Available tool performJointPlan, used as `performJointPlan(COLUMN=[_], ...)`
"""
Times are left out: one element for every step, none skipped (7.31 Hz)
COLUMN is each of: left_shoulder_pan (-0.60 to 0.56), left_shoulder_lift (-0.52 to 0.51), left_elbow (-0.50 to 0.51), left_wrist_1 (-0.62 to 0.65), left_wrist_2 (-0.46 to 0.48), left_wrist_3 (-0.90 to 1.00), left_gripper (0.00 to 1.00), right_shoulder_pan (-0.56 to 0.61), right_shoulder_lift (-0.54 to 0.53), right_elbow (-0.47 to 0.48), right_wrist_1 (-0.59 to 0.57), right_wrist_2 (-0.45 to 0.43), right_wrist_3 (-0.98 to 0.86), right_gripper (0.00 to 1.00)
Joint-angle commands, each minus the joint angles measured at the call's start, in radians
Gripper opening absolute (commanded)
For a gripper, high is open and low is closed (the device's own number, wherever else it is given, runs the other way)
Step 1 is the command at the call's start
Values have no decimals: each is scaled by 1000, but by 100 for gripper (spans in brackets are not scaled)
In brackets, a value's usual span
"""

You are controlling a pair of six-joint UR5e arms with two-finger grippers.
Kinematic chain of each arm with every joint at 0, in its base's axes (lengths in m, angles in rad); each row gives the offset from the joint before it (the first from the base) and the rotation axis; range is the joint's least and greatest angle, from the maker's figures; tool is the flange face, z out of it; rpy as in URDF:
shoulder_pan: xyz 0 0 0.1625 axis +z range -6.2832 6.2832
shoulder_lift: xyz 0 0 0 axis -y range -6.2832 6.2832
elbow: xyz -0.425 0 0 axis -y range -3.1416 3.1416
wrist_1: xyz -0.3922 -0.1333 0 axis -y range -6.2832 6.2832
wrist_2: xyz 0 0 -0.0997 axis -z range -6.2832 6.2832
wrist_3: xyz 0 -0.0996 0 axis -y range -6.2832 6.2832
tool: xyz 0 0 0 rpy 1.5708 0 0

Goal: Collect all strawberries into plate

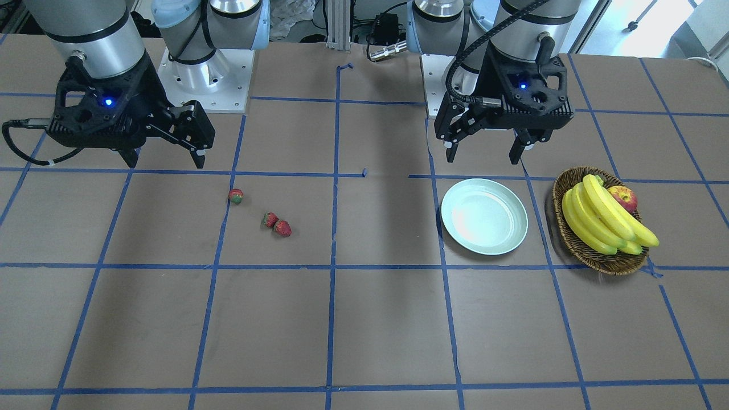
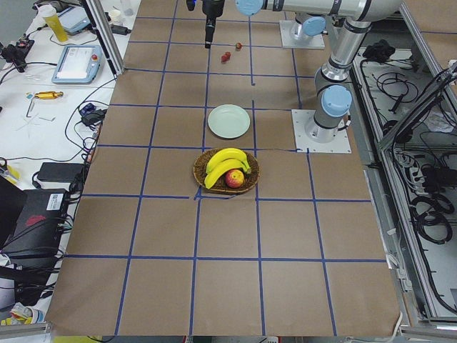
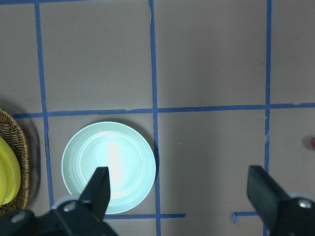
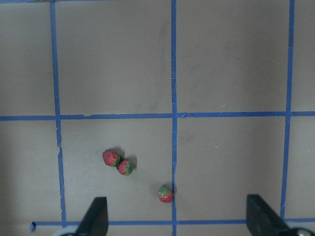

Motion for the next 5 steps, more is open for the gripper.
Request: performJointPlan(left_shoulder_pan=[0, 0, 0, 0, 0], left_shoulder_lift=[0, 0, 0, 0, 0], left_elbow=[-1, -1, -1, -2, -4], left_wrist_1=[0, 0, -1, -2, -3], left_wrist_2=[2, 2, 2, 4, 4], left_wrist_3=[0, 0, -4, 2, -6], left_gripper=[100, 100, 100, 100, 100], right_shoulder_pan=[-2, -2, -2, -1, 4], right_shoulder_lift=[-8, -8, -7, 0, 0], right_elbow=[-34, -34, -29, -25, -8], right_wrist_1=[55, 53, 42, 16, 12], right_wrist_2=[0, -2, -6, -9, -32], right_wrist_3=[3, -2, -3, -3, 0], right_gripper=[100, 100, 100, 100, 100])
